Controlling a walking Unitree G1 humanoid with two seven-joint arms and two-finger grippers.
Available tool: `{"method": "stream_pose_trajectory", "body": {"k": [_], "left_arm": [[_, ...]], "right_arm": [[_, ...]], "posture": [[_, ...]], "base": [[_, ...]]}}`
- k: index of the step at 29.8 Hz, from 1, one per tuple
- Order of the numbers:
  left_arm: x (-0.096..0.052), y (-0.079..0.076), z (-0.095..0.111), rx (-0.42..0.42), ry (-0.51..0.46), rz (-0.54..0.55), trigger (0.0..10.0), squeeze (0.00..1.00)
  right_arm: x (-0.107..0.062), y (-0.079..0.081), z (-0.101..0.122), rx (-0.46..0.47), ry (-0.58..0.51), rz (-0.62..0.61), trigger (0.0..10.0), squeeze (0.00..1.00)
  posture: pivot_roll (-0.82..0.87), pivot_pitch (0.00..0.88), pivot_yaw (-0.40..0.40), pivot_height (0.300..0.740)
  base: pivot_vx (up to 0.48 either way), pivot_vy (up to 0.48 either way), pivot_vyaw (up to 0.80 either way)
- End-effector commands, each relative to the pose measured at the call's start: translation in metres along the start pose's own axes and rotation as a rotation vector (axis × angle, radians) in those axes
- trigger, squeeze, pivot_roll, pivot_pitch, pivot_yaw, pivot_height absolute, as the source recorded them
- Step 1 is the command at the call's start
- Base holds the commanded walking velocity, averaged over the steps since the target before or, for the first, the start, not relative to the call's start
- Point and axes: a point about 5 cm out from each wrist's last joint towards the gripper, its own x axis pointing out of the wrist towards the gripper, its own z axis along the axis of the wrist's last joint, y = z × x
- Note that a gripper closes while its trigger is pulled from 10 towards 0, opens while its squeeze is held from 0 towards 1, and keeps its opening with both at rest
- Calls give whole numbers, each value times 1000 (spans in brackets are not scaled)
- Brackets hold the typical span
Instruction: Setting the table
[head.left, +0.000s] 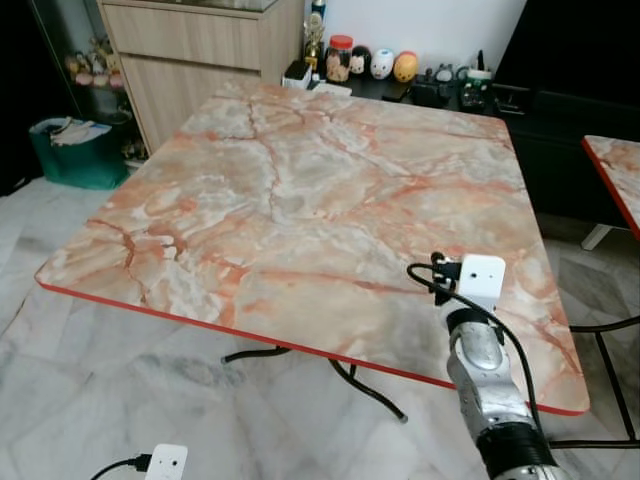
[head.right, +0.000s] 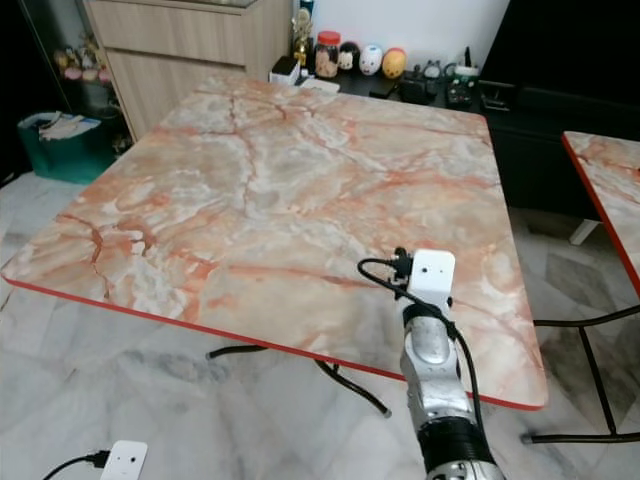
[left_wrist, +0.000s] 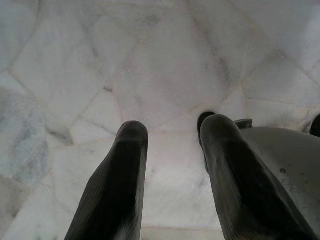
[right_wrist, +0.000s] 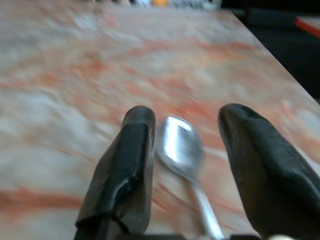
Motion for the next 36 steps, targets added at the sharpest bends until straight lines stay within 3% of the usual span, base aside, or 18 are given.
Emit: {"method": "stream_pose_trajectory", "body": {"k": [1, 9, 10, 16, 28, 36], "left_arm": [[-1, -2, -5, 4, 28, -10, 10000, 0], [-1, -3, -6, 6, 27, -10, 10000, 0], [-1, -2, -6, 6, 28, -9, 10000, 0], [-1, 0, -7, 8, 30, -7, 10000, 0], [-1, 2, -7, 19, 32, -9, 10000, 0], [-1, -1, -5, 20, 33, -13, 10000, 0]], "right_arm": [[0, -7, -6, 54, 58, -6, 10000, 1000], [5, -10, -5, 90, 118, 62, 10000, 1000], [6, -6, -3, 89, 123, 121, 10000, 0], [9, -7, 1, 91, 125, 144, 10000, 0], [10, -29, 1, 88, 133, 78, 10000, 0], [8, -26, -17, 181, 225, 77, 10000, 0]], "posture": [[18, 0, -56, 740], [19, 0, -55, 740], [20, 0, -53, 740], [20, 0, -50, 740], [13, 0, -43, 740], [16, 0, -44, 740]], "base": [[0, 0, 0], [0, 0, 0], [0, 0, 0], [0, 0, 0], [0, 0, 0], [0, 0, 0]]}}
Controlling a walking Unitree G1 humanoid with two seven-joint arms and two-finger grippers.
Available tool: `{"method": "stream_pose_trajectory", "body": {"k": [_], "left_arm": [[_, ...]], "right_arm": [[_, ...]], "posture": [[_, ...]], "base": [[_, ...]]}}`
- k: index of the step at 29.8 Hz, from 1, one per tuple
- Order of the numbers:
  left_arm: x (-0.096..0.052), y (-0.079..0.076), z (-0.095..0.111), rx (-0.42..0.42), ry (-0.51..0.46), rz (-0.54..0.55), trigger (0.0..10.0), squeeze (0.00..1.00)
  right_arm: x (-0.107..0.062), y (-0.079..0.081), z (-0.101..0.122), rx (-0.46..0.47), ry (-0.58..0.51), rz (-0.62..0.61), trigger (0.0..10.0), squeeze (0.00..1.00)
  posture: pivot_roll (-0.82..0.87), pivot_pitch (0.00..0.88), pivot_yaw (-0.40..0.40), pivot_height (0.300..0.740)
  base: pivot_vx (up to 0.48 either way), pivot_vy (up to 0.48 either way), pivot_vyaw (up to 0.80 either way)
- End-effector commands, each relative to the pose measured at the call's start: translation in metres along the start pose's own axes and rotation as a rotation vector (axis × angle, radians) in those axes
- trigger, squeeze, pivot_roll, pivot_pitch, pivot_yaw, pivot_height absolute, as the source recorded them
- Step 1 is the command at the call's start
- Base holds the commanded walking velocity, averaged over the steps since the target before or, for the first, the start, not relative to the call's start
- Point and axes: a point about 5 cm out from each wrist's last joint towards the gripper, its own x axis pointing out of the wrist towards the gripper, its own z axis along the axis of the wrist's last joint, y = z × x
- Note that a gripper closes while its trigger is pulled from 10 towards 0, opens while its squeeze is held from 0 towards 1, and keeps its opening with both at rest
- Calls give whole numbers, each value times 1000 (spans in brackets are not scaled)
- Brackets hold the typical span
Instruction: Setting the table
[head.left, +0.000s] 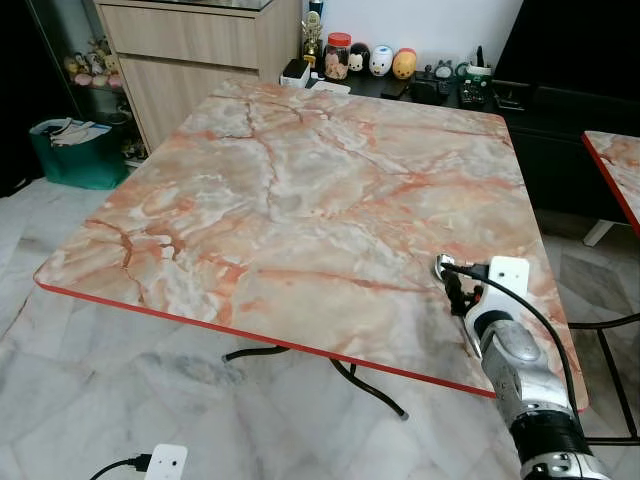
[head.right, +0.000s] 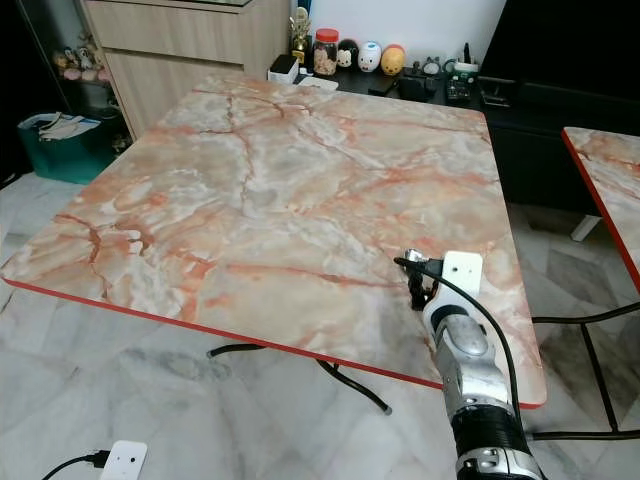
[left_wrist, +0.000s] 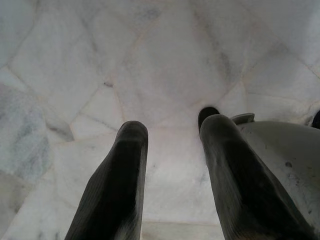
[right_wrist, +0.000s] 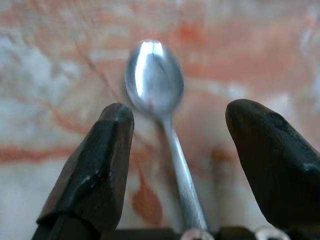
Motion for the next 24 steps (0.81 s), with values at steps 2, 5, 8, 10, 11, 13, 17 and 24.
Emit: {"method": "stream_pose_trajectory", "body": {"k": [2, 5, 8, 10, 11, 13, 17, 24], "left_arm": [[-1, -2, -5, 8, 30, -8, 10000, 0], [-1, -2, -6, 7, 32, -4, 10000, 0], [-1, -1, -6, 7, 32, -3, 10000, 0], [-1, -1, -6, 6, 32, -2, 10000, 0], [-1, -1, -6, 6, 32, -2, 10000, 0], [-1, -1, -6, 5, 32, -1, 10000, 0], [-1, -1, -6, 5, 29, 0, 10000, 0], [-1, -1, -5, 3, 26, -1, 10000, 0]], "right_arm": [[0, -3, 0, 45, 3, -8, 10000, 0], [0, -2, -1, 51, -4, -8, 10000, 0], [1, -1, -1, 53, -3, -3, 10000, 0], [2, 0, -1, 60, -7, 0, 10000, 0], [2, 0, -1, 60, -7, 1, 10000, 0], [2, 1, -1, 60, -7, 3, 10000, 0], [4, 3, 0, 54, -14, 10, 10000, 0], [6, 7, 2, 43, -21, 26, 10000, 0]], "posture": [[17, 0, -44, 740], [17, 0, -44, 740], [14, 0, -45, 740], [14, 0, -45, 740], [14, 0, -45, 740], [14, 0, -45, 740], [15, 0, -46, 740], [18, 0, -48, 740]], "base": [[0, 0, 0], [0, 0, 0], [0, 0, 0], [0, 0, 0], [0, 0, 0], [0, 0, 0], [0, 0, 0], [0, 0, 0]]}}
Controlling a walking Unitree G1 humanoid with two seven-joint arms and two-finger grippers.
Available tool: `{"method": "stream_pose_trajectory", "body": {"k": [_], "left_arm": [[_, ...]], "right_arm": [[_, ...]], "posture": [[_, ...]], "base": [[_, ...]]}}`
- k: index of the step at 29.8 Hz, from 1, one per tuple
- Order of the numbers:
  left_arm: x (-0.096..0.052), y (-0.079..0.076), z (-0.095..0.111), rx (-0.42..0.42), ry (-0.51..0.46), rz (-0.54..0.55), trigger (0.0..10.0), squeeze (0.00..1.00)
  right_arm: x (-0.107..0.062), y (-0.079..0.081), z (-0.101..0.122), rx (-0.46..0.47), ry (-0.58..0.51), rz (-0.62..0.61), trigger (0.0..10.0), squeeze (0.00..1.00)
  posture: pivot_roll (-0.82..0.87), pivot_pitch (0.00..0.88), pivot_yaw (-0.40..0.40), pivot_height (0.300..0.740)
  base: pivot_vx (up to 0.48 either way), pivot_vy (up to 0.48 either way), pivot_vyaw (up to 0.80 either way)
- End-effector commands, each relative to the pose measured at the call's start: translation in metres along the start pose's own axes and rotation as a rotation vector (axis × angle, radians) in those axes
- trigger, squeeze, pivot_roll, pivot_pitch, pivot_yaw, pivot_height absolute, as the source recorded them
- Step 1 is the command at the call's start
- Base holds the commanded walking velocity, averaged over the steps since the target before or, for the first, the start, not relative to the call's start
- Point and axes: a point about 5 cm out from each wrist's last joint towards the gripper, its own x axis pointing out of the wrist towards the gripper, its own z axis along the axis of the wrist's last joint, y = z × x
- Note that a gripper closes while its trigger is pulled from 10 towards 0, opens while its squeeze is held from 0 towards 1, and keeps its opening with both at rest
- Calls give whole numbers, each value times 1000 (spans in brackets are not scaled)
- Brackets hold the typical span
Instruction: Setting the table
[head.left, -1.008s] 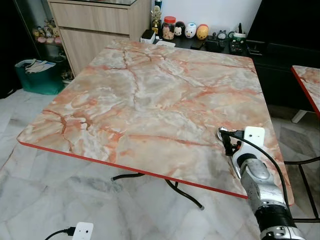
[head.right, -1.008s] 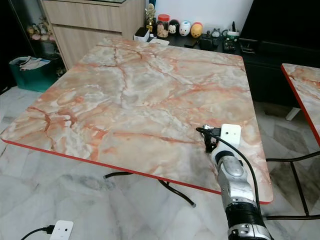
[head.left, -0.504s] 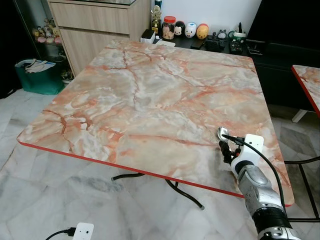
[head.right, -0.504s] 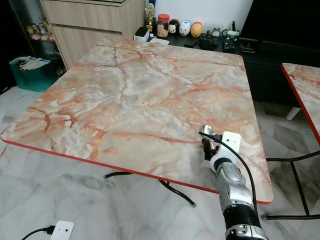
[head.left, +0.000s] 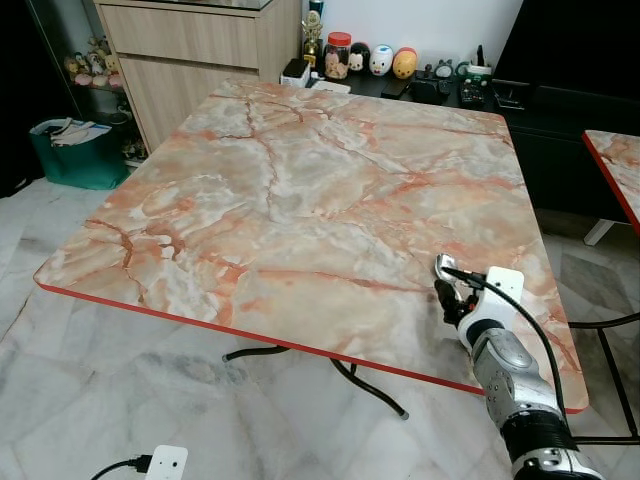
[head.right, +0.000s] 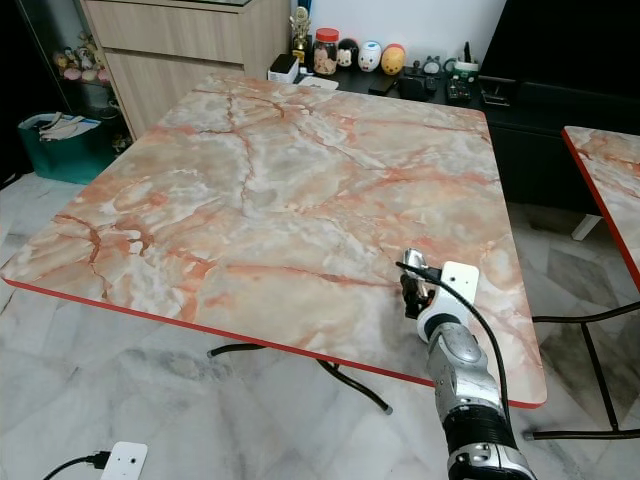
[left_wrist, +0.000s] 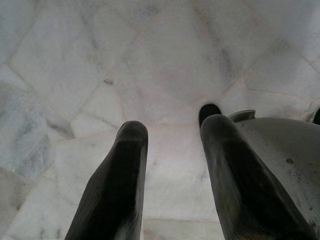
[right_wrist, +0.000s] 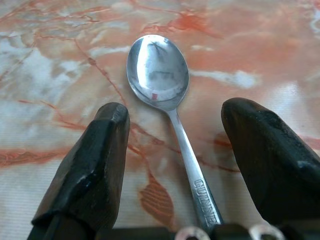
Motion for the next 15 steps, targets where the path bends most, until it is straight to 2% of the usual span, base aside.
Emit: {"method": "stream_pose_trajectory", "body": {"k": [1, 15], "left_arm": [[-1, -1, -4, 1, 15, -2, 10000, 0], [-1, -3, -5, -2, 19, -4, 10000, 0]], "right_arm": [[2, 3, 3, -1, -6, 5, 10000, 0], [3, 5, -5, -46, 21, 8, 10000, 0]], "posture": [[18, 0, -48, 740], [16, 0, -49, 740]], "base": [[0, 0, 0], [0, 0, 0]]}}
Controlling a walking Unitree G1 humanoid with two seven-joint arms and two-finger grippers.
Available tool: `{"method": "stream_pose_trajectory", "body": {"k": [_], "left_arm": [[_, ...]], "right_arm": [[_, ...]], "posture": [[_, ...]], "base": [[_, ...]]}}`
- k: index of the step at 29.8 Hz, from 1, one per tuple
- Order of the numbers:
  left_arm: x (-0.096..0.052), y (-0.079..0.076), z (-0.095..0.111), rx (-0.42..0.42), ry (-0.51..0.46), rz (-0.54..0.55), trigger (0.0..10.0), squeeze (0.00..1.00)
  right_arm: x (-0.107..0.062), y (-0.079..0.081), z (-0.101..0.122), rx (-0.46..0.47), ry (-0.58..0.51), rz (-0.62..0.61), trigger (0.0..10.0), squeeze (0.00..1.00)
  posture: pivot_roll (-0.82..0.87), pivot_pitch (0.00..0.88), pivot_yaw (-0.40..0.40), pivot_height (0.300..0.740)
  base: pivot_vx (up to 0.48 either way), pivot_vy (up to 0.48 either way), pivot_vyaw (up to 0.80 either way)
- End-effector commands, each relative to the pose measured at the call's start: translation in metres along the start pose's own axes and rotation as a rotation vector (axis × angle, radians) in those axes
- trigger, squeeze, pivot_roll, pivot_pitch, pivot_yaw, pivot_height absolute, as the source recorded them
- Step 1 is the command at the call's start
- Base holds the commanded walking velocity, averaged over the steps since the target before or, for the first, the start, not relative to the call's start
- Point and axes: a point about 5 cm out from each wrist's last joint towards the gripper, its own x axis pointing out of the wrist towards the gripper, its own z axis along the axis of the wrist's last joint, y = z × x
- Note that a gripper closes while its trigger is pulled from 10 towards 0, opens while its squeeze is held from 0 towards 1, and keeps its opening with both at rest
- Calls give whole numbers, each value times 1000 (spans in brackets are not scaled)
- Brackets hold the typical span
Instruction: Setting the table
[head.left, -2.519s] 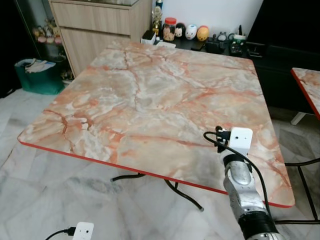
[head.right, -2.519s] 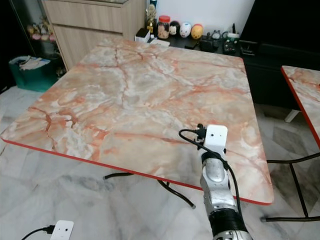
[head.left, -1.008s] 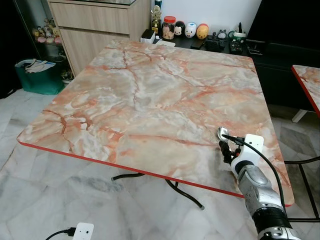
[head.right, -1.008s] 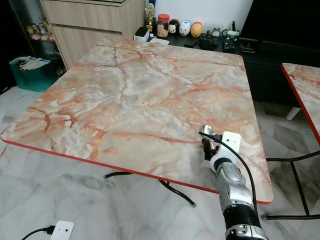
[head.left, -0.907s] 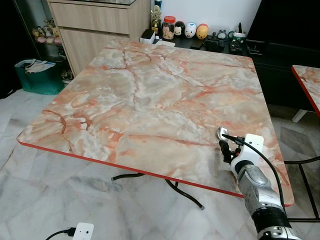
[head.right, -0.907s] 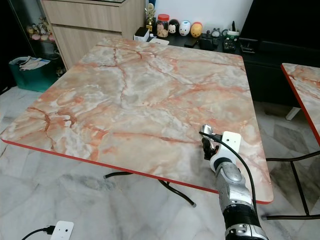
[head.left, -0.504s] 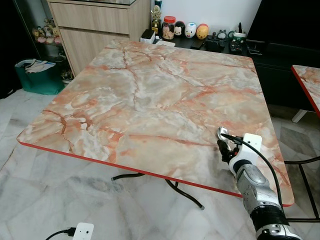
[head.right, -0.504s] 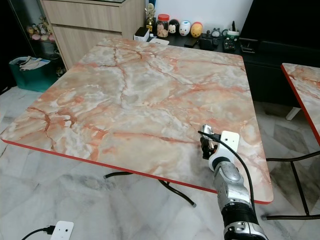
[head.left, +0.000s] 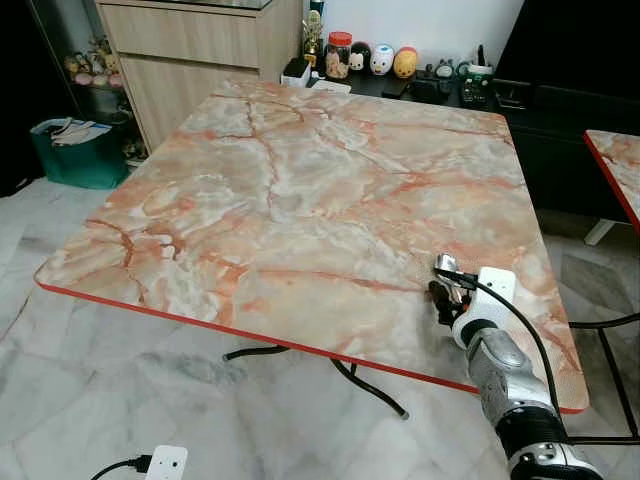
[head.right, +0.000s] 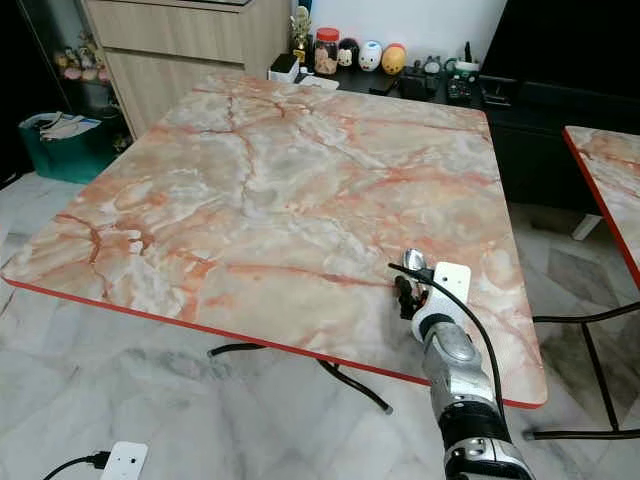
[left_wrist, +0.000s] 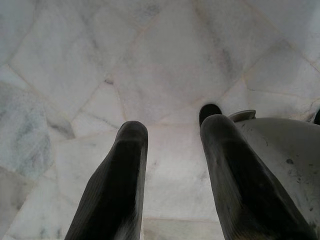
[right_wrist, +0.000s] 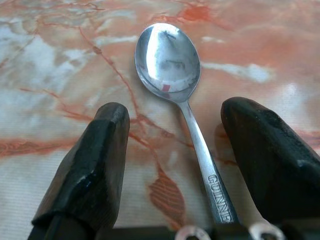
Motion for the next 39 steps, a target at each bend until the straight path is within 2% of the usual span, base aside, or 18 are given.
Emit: {"method": "stream_pose_trajectory", "body": {"k": [1, 5, 6, 7, 8, 9, 10, 13, 39], "left_arm": [[-1, -3, -5, -1, 19, -7, 10000, 0], [-1, -3, -5, 0, 19, -10, 10000, 0], [-1, -4, -5, 0, 19, -11, 10000, 0], [-1, -4, -5, 0, 19, -11, 10000, 0], [-1, -4, -5, 0, 19, -12, 10000, 0], [-1, -4, -5, 0, 19, -12, 10000, 0], [-1, -5, -5, 0, 20, -13, 10000, 0], [-1, -5, -5, 1, 20, -15, 10000, 0], [-1, -7, -4, 10, 16, -20, 10000, 0]], "right_arm": [[1, 0, 0, -12, 4, -2, 10000, 0], [1, 1, -1, -17, 6, 2, 10000, 0], [1, 1, -2, -19, 9, 2, 4196, 0], [1, 1, -3, -20, 11, 2, 4196, 0], [1, 1, -4, -28, 16, -2, 2235, 0], [1, 1, -4, -28, 16, -2, 2235, 0], [1, 1, -4, -29, 16, -4, 1255, 0], [1, 1, -6, -30, 19, -7, 0, 0], [2, 8, -6, -47, 0, 13, 0, 0]], "posture": [[17, 0, -49, 740], [18, 0, -51, 740], [18, 0, -51, 740], [18, 0, -51, 740], [18, 0, -51, 740], [18, 0, -51, 740], [18, 0, -51, 740], [19, 0, -51, 740], [25, 0, -54, 740]], "base": [[0, 0, 0], [0, 0, 0], [0, 0, 0], [0, 0, 0], [0, 0, 0], [0, 0, 0], [0, 0, 0], [0, 0, 0], [0, 0, 0]]}}
